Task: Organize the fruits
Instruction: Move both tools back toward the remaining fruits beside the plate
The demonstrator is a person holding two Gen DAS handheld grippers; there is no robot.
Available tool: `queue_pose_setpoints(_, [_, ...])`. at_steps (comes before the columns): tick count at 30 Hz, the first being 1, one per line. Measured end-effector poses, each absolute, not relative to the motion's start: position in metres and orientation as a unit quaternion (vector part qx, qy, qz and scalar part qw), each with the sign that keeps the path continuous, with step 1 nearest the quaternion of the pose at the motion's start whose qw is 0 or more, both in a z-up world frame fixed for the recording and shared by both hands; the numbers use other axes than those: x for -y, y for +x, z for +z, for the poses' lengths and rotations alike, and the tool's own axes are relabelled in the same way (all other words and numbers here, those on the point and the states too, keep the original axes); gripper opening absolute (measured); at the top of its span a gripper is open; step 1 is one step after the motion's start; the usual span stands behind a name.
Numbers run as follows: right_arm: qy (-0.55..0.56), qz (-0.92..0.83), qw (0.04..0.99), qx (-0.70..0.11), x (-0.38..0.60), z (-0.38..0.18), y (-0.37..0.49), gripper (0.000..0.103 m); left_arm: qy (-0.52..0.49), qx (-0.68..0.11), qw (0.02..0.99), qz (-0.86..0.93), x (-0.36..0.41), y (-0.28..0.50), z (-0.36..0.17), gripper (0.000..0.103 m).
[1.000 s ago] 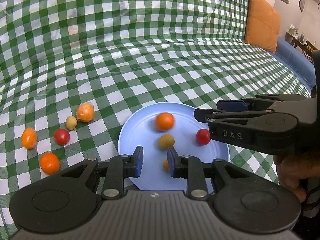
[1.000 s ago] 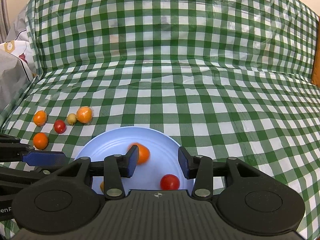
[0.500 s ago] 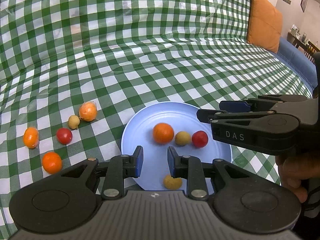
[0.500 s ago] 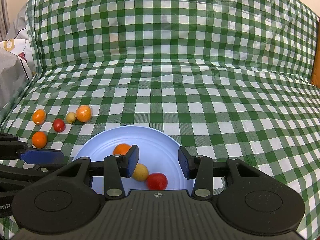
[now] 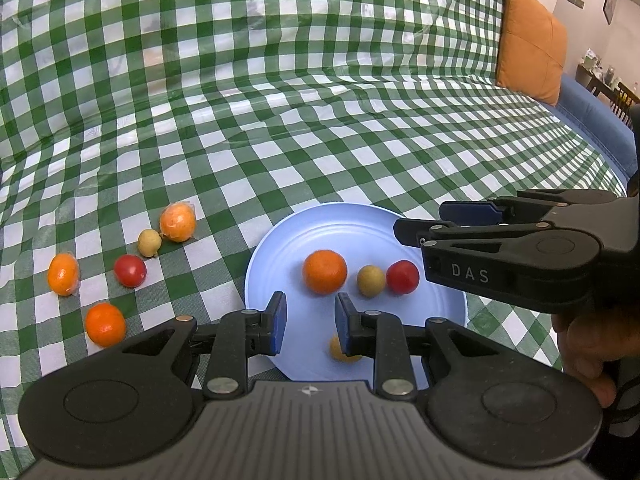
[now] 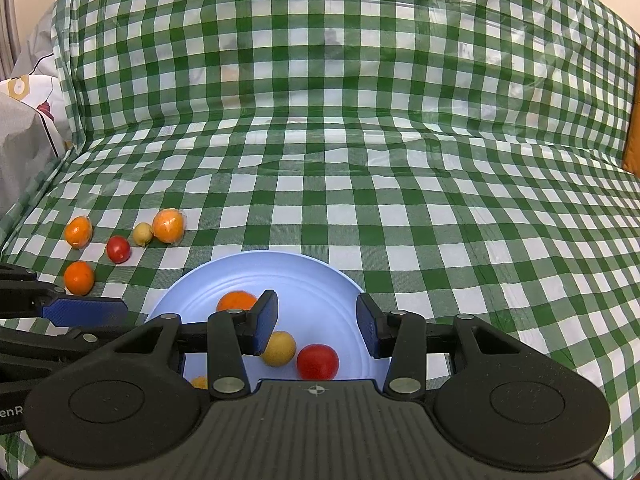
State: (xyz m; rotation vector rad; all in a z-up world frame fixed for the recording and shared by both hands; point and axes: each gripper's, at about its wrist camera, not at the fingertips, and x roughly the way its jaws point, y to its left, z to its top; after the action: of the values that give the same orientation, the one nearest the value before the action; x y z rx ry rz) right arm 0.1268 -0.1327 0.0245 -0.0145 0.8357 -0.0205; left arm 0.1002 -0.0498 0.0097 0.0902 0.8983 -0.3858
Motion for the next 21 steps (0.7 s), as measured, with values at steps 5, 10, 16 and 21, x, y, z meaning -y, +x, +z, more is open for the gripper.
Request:
queue_pose_setpoints(5, [-0.007,-0.010,0.915,-0.404,0.131,0.024,0.127,0.045,0.040,-0.431,0.883,-0.182,0.048,0.100,0.010,0.029])
queue_pose_setpoints(10, [-0.005,-0.008,0.916,-0.401,0.127,0.026,0.125,0.045,0.038,-0.429,0.885,-0.178,0.044,0.098,0.013,0.029])
queue_pose_setpoints(16, [-0.008,-0.002,0.917,-0.399,0.114,0.029,0.122,0.045,0.027,-0.425,0.889,-0.170,0.030,0.096,0.018,0.029])
queue_pose_setpoints(21, [-0.003,0.002,0.919,-0.394,0.102,0.033,0.122,0.045,0.014,-0.422,0.893,-0.154,0.010,0.097,0.024,0.029])
